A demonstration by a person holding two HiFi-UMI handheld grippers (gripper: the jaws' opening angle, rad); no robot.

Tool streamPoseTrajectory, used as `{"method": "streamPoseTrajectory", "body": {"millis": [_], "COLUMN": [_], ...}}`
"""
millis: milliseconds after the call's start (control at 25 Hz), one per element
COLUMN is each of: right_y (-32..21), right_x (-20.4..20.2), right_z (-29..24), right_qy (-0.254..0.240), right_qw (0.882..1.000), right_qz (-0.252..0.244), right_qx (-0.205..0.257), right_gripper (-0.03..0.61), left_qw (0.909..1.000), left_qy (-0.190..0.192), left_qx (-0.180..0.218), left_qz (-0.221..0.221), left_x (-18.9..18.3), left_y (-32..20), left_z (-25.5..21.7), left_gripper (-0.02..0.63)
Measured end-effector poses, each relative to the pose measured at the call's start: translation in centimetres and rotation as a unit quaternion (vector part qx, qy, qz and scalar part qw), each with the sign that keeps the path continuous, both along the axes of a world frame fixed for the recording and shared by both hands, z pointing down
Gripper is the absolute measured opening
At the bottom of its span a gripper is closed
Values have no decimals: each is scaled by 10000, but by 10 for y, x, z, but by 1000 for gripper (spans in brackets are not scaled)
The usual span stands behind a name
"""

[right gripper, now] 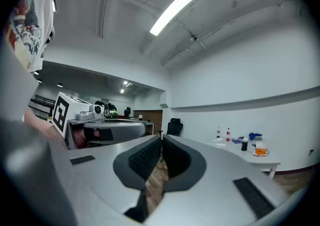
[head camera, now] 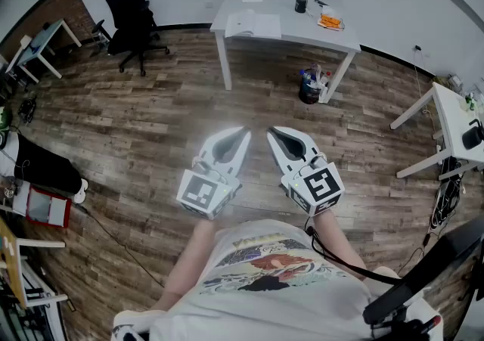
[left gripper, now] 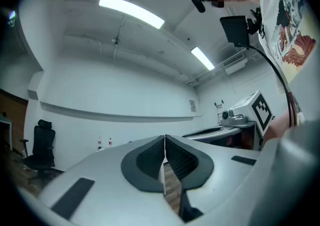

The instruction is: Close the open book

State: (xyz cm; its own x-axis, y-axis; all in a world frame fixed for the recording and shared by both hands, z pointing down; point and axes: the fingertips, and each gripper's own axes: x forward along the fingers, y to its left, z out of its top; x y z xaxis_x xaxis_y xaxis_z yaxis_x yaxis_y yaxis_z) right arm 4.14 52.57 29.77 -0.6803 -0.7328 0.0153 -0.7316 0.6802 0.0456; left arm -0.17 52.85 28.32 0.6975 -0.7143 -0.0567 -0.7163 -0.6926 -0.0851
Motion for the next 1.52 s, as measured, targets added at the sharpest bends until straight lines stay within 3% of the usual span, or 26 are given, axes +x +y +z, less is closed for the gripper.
{"method": "streamPoseTrajectory", "body": {"millis": [440,1520], "right_y": [5,11], "right_x": [-7,-30], "right_z": [-4,11], "right_qy": [-119,16], "right_qw": [9998,9999], "right_qz": [-168,-34], "right_qx": [57,-139], "right_gripper": [29,29], "left_qw": [10000,9996], "left_qy": [43,143], "left_qx": [62,40], "left_qz": [-11,233], "left_x": [-1,-23], "left_y": [6,13], "left_z": [-4,9], "left_gripper": [14,14]}}
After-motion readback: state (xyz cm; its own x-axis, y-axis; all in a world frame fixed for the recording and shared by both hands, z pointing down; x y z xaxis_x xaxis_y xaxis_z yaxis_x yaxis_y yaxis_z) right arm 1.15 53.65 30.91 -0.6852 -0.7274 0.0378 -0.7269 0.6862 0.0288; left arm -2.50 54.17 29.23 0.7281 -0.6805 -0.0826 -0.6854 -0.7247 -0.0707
